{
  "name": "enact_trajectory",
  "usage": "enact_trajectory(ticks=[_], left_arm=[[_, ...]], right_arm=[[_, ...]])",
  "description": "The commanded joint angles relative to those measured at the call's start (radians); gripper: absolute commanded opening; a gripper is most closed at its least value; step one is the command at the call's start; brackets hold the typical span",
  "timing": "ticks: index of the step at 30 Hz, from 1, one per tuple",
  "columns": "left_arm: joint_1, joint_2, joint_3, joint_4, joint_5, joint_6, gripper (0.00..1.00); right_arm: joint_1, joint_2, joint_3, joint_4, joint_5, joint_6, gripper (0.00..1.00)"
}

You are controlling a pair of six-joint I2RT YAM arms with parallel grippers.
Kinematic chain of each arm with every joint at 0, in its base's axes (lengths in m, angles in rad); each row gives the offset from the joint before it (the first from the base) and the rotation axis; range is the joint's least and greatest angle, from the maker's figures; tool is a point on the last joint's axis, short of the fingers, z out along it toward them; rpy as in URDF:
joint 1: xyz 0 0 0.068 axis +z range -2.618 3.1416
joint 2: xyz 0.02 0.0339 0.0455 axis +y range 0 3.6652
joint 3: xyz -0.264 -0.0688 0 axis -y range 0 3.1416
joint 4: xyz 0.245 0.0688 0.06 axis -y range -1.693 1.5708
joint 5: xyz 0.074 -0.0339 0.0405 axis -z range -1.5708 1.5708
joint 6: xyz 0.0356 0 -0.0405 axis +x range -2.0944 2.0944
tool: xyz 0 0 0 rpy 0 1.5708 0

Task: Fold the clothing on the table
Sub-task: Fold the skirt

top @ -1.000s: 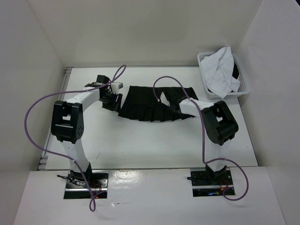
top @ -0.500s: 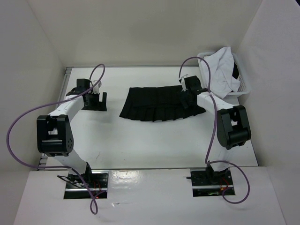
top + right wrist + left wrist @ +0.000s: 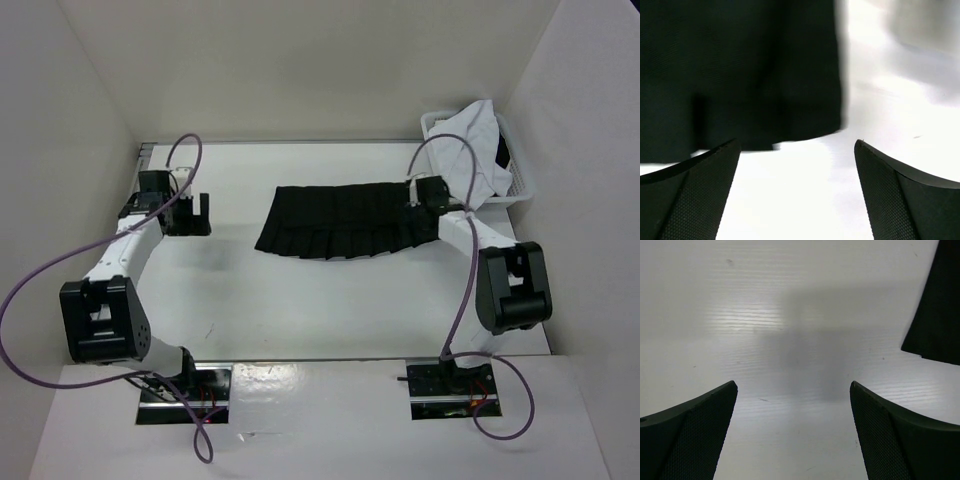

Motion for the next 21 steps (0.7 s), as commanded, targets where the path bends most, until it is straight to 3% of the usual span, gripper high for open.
enact_trajectory(ticks=[1,3,12,17,21], left_arm=[[0.056,-0.055,-0.016,0.011,-0.035,-0.005,0.99],[0.091,-0.075,-0.016,0.020,-0.035,-0.014,0.99],[0.135,-0.126,-0.026,0.020,0.042,0.018,0.99],[0.144,-0.166,-0.035,0.020,0.037,0.027,0.99],[0.144,-0.196,-0.035,0.020,0.017,0.027,0.99]], right_arm=[[-0.168,-0.087,0.014,0.090,-0.134,0.124,0.99],[-0.237,-0.097,-0.007,0.107,-0.188,0.152,0.99],[-0.214,-0.071,-0.020,0.107,-0.209,0.121,0.99],[-0.202,-0.103,-0.105,0.219,-0.184,0.121,0.99],[-0.202,-0.136,-0.143,0.271,-0.273,0.158,0.99]])
